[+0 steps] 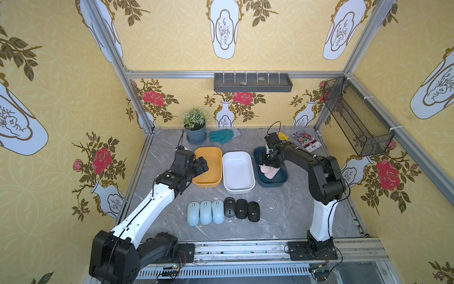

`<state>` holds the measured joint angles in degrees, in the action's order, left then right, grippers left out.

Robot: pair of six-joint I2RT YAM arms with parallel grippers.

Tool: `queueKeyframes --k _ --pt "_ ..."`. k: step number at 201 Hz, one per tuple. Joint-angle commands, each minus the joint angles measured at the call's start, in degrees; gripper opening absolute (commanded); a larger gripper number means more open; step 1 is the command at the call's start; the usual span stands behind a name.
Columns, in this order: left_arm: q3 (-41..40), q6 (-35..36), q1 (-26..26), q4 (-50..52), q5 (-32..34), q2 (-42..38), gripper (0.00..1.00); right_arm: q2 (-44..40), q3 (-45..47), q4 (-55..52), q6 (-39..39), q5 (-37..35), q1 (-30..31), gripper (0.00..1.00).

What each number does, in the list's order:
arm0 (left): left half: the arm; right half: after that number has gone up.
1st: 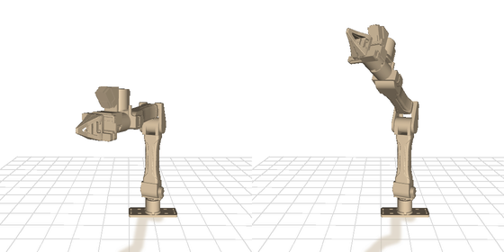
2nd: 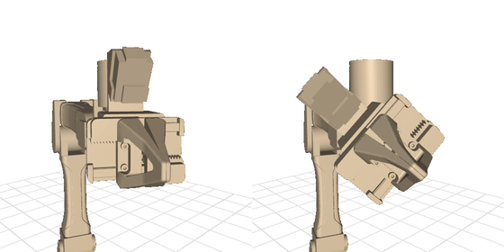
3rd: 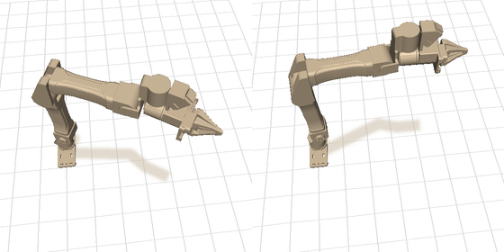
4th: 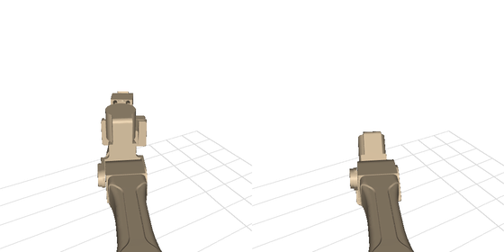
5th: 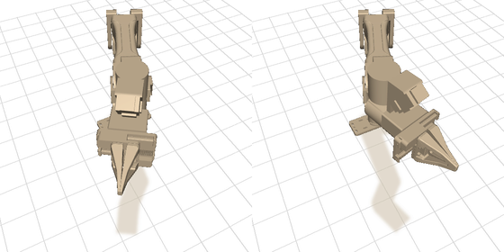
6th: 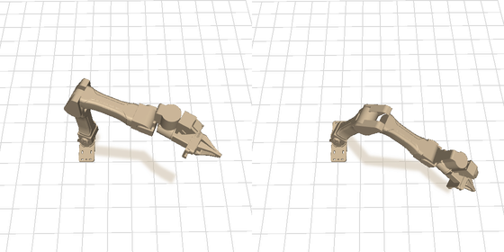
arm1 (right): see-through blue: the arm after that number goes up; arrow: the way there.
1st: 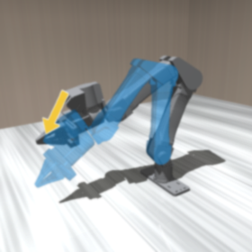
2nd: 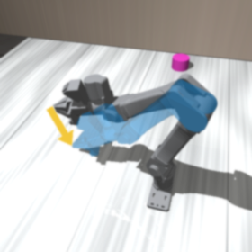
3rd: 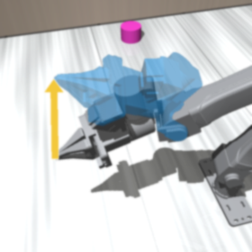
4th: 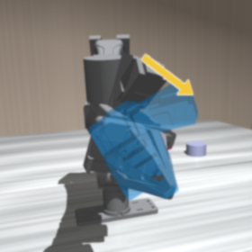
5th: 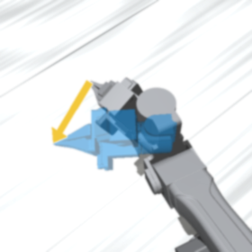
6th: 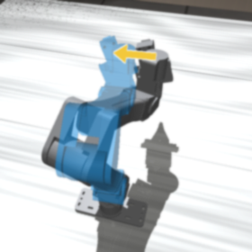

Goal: Place the mice by color into the storage box
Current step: Place the mouse in the storage box.

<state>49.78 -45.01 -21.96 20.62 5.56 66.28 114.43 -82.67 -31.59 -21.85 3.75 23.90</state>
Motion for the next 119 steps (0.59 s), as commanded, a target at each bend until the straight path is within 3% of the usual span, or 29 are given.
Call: queueKeyframes --k 1,42,119 --pt "0.41 0.45 0.09 -0.05 0.47 -0.19 0.93 0.52 -1.01 -1.02 0.22 -1.96 0.18 0.68" --pt "0.46 0.54 0.07 -0.10 0.17 -0.79 0.93 -1.41 -2.63 -2.84 0.24 -3.60 0.79 0.76" --pt "1.39 1.84 0.11 0.70 0.51 -1.59 0.94 -8.74 -5.68 -7.06 0.71 -9.62 5.55 0.76"
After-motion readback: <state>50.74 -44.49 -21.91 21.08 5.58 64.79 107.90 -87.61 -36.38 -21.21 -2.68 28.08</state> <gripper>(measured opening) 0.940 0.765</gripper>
